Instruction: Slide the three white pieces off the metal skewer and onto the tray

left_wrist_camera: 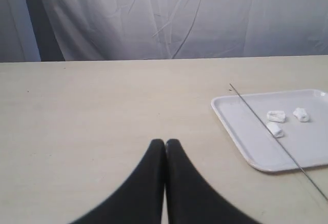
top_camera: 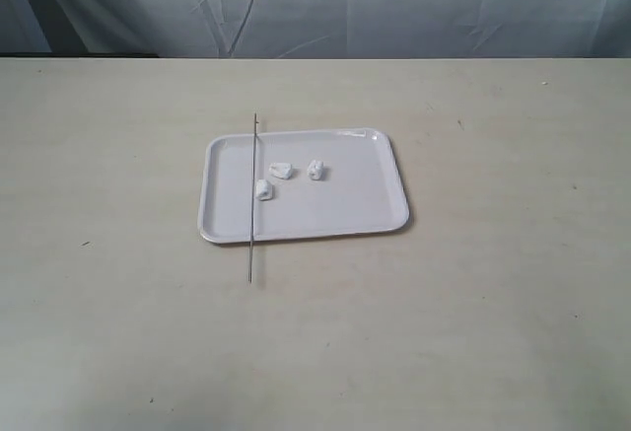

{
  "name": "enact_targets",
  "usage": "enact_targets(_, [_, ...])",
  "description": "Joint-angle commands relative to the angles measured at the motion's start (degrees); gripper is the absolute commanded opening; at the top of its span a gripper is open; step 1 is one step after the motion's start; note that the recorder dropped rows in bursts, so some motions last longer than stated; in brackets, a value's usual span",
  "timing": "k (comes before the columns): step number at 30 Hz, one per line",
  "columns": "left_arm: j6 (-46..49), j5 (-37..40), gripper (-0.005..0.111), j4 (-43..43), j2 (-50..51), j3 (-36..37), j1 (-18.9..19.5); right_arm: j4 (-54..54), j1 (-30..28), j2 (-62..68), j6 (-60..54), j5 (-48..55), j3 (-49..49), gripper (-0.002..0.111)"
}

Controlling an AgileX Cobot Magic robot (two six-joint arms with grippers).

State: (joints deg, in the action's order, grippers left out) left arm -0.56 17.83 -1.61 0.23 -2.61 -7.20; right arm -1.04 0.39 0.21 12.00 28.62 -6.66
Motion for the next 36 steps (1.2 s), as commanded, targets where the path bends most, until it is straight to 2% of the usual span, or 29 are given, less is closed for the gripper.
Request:
enact_targets(1, [-0.45,-5.62,0.000,0.83,-0.23,2.61,0.26,-1.06,-0.39,-0.21,0.63,-0.33,5.66,0.000])
enact_targets(3, [-0.57,-4.72,0.000,1.27,-0.23,2.61,0.26,2.38,-0.39,-0.21,3.23,-2.10,6.34,0.000])
enact_targets(7, [-0.69,-4.95,0.000,-1.61,-0.23,2.61,0.26,4.59,-0.39,-0.21,1.14,-5.58,6.66,0.000])
enact_targets(14, [-0.36,-4.95,0.000,-2.46,-0.23,2.61,0.92,1.81,-0.39,-0.21,-25.17,-7.47,6.66,0.000])
enact_targets(16, [-0.36,-4.95,0.000,-2.46,-0.23,2.61,3.39,1.56,-0.34,-0.21,-23.47,-7.47,6.66,0.000])
enact_targets(20, [-0.36,-4.95,0.000,-2.46,-0.23,2.61,9.76,1.56,-2.97,-0.21,-12.00,-7.89,6.66,0.000])
enact_targets(23, [-0.36,-5.04,0.000,-2.14,-0.23,2.61,13.03,1.56,-6.44,-0.21,-12.00,-7.89,6.66,0.000])
enact_targets(28, [-0.25,-5.69,0.000,-0.57,-0.23,2.61,13.34,1.04,-7.44,-0.21,-12.00,-7.89,6.66,0.000])
enact_targets(36, [1.17,-5.47,0.000,0.73,-0.23,2.61,12.62,1.04,-2.84,-0.21,-12.00,-7.89,6.66,0.000])
